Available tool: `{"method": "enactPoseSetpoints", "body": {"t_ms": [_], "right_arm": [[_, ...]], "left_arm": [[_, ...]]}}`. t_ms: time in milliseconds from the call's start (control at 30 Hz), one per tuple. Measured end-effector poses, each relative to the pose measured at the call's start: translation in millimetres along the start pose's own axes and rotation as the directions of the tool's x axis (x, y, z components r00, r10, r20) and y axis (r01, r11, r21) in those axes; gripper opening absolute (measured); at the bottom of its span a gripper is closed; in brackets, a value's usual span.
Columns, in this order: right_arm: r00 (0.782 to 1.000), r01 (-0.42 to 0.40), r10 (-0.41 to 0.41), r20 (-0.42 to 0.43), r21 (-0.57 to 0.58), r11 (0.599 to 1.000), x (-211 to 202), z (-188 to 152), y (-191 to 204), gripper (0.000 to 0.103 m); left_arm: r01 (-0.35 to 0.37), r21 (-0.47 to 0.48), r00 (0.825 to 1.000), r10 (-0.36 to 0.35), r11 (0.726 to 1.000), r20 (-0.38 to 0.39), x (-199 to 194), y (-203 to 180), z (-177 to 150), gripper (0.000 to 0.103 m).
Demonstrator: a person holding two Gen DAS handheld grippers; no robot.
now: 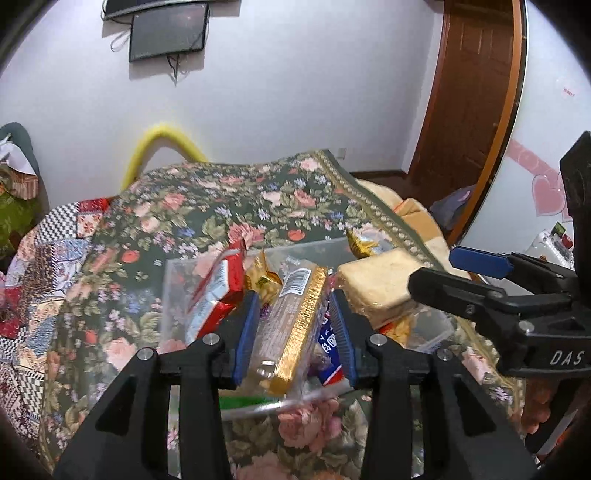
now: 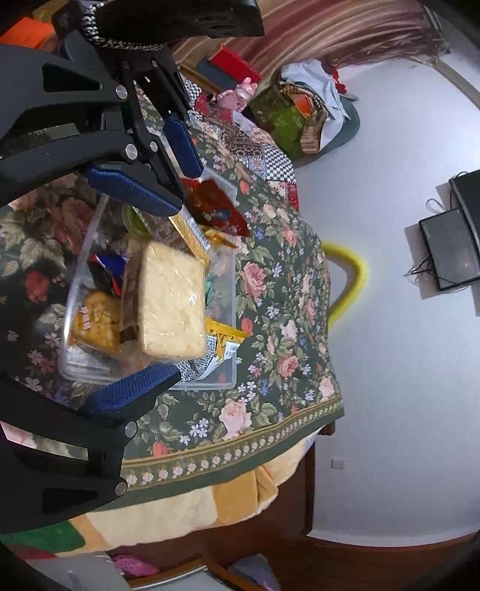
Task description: Organize snacks
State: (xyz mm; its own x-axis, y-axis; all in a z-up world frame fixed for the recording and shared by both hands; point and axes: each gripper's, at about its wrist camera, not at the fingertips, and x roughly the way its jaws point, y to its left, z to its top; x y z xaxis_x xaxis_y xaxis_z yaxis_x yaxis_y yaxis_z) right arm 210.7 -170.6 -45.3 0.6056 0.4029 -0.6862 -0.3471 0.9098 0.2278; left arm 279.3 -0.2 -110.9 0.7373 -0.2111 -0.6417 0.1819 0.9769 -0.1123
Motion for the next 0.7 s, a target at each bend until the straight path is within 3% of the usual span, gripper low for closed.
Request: {"method": "enactPoseSetpoints", "body": {"t_ms": [200,400,533,700], "right_arm": [[0.996,0.012,-0.009,0.093,-0.033,0.999,-55.3,2.9,14.9,0.080],[0.979,0.031,-0.016,0.203,-0.071,0.997,-116.3,2.2,32.9,0.086],[0.960,0.033,-0.009,0.279,-0.085,0.996,-158.3,-6.2,41.9,0.091],[0.934,0.060,-0.019,0.357,-0.104,0.993,-193.8,-22.3,52.8,0.100]], "left_arm": [[-0.017,-0.006,0.993,0.017,1.000,0.118,-75.8,-8.2,5.9,0.039],[-0.031,-0.010,0.971,0.033,0.999,0.239,-157.3,-24.5,4.9,0.040],[-0.057,-0.010,0.945,0.057,0.998,0.321,-202.0,-37.2,-2.3,0.061],[-0.082,-0.018,0.921,0.083,0.996,0.381,-240.5,-49.1,-16.1,0.078]]}}
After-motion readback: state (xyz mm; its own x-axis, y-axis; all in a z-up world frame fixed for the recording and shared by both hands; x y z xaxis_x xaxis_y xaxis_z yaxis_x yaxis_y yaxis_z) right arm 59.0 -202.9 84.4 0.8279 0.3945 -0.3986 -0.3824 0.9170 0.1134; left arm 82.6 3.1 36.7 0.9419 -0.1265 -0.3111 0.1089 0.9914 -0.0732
